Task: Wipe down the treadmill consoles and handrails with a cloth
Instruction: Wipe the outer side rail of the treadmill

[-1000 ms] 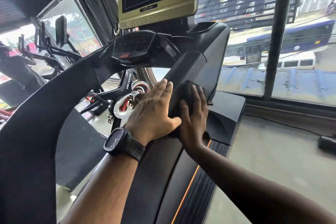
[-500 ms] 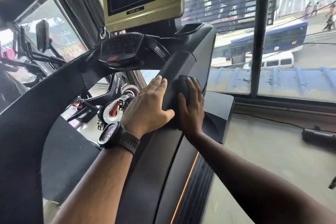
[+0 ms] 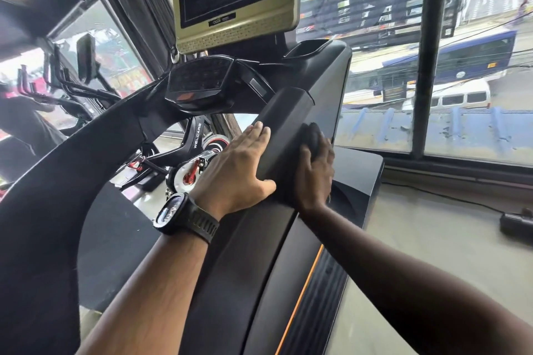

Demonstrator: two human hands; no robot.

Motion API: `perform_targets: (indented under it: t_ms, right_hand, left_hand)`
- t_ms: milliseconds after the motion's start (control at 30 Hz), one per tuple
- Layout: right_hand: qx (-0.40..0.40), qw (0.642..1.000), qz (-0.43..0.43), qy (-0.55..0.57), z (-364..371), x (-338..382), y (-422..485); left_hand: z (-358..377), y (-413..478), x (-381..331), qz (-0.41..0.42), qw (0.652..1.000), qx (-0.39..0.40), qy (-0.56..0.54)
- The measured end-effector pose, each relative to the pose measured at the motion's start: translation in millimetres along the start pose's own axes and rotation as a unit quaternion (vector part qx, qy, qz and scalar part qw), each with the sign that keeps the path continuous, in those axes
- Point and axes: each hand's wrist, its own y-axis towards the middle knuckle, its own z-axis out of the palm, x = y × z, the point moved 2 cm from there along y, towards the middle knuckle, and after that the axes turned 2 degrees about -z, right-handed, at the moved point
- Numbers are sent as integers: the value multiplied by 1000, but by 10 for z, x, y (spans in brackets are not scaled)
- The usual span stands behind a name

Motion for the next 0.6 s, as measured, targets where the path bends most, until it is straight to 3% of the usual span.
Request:
perform_targets:
  t_ms: [100,167,200,267,333,367,433,500,533,600]
  right_hand:
    - [37,974,-220,-31,-15,182,-181]
    - [32,956,-287,-57,3,216,-3]
    - [19,962,-268,-55,15,192,111]
    - [-6,993,-114,-6,16,113,301]
    - [-7,1000,16,22,20,84,272]
    - [0,1000,-6,10,10,109,207]
    - [27,987,-158,-27,-9,185,87]
    - [40,966,-248,-58,-20,214,234]
    - [30,964,-257,-62,-18,195,354]
    - [-3,987,-160,-30,-22,120,578]
  left_hand:
    - [-19,72,-14,1,1000,5,-20]
    - [-25,124,-36,1,1000,5,-27]
    - [-20,142,-43,-3,1000,9,-27]
    - [-8,184,-41,-10,1000,13,-25]
    - [4,235,-39,-10,1000,14,-22]
    - [7,262,-39,-8,1000,15,-17]
    - [9,333,-36,-6,1000,11,-11]
    - [12,393,-40,-6,1000,10,-14]
    - [15,413,-45,-6,1000,12,-16]
    - [24,442,-49,-12,1000,14,-15]
